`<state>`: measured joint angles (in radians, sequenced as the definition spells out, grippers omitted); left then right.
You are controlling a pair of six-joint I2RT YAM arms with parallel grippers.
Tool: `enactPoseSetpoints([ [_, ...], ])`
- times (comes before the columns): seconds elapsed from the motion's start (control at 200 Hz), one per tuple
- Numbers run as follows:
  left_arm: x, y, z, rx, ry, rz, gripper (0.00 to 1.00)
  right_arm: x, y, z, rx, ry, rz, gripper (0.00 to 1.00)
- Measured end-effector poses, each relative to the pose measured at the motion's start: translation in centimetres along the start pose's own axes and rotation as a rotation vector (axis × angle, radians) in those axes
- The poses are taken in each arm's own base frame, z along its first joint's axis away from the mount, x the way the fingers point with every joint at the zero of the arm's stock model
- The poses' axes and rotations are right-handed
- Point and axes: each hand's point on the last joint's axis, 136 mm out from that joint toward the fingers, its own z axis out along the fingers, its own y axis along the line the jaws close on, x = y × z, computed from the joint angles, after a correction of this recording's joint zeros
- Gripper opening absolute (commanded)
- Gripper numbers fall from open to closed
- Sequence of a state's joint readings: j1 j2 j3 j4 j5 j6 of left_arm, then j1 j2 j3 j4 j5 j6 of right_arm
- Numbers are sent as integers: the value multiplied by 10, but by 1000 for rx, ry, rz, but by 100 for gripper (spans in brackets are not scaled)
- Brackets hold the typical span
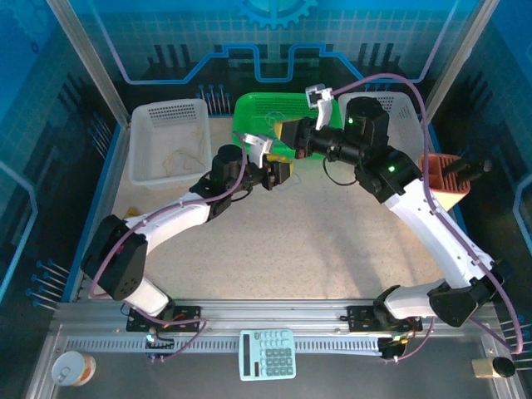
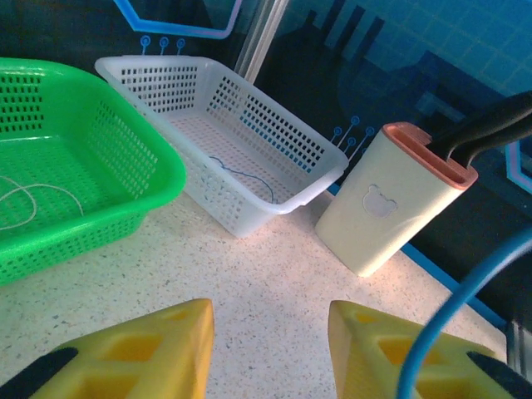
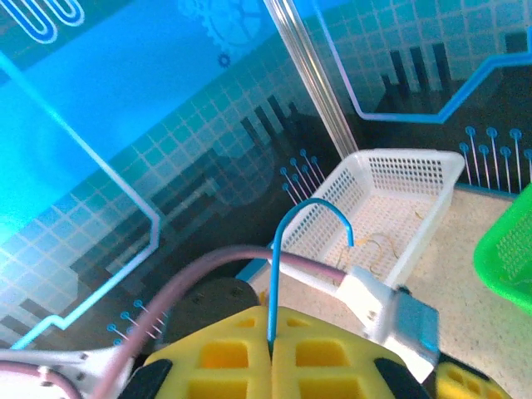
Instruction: Untangle the cables
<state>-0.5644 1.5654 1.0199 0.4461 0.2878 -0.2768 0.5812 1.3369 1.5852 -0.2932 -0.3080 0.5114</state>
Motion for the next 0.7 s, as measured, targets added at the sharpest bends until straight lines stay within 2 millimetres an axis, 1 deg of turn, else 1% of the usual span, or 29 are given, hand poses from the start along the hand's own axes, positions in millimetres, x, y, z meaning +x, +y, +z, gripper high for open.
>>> enactPoseSetpoints([
  [0.11, 7, 2, 7, 20, 9, -32, 44, -19, 7, -6, -13, -52, -9, 0],
  [0.17, 12, 3, 8, 28, 9, -45, 45, -32, 6, -12, -5, -89, -19, 0],
  [0.295, 26, 5, 6, 38, 20, -85, 47, -61, -4, -26, 51, -171, -37, 0],
  [0.36, 36, 7, 4, 37, 30, -99, 51, -75, -14, -34, 95, -216, -43, 0],
  [0.435, 47, 10, 2, 33, 46, -125, 58, -89, -28, -43, 153, -267, -48, 0],
  [0.555, 62, 14, -1, 25, 68, -143, 76, -106, -56, -55, 268, -339, -47, 0],
  [0.7, 71, 16, -5, 18, 79, -168, 99, -119, -86, -63, 409, -409, -61, 0],
])
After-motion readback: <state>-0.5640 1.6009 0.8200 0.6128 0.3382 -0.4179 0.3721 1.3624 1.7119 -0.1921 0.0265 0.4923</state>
